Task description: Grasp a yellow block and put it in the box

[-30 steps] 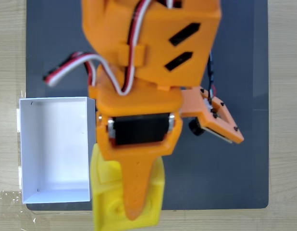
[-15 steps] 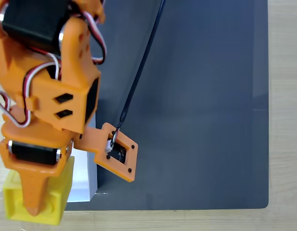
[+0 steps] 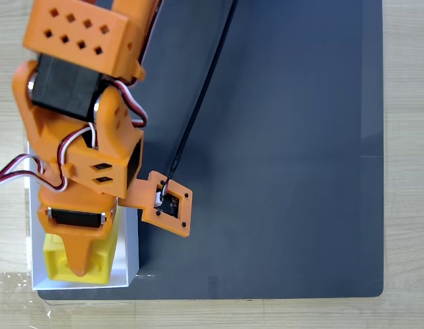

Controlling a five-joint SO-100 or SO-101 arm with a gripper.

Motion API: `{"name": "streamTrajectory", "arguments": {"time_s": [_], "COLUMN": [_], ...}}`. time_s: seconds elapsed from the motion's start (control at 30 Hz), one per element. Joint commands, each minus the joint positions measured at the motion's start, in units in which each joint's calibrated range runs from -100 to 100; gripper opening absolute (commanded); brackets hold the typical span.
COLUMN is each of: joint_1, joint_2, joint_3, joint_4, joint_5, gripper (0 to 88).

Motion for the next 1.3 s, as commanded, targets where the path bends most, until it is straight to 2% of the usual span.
{"name": "streamTrajectory", "arguments": {"time_s": [0.0, 0.83, 1.07, 1.27], "joint_1": [0.67, 3.62, 3.62, 3.62], "joint_2": [-0.14, -0.48, -0.48, -1.66], "joint_3": [-2.61, -3.42, -3.42, -3.42], "joint_4": [-0.1, 7.58, 8.19, 8.19], "joint_5": [0.26, 3.15, 3.09, 3.09], "gripper": [25.1, 25.4, 42.0, 44.1]}}
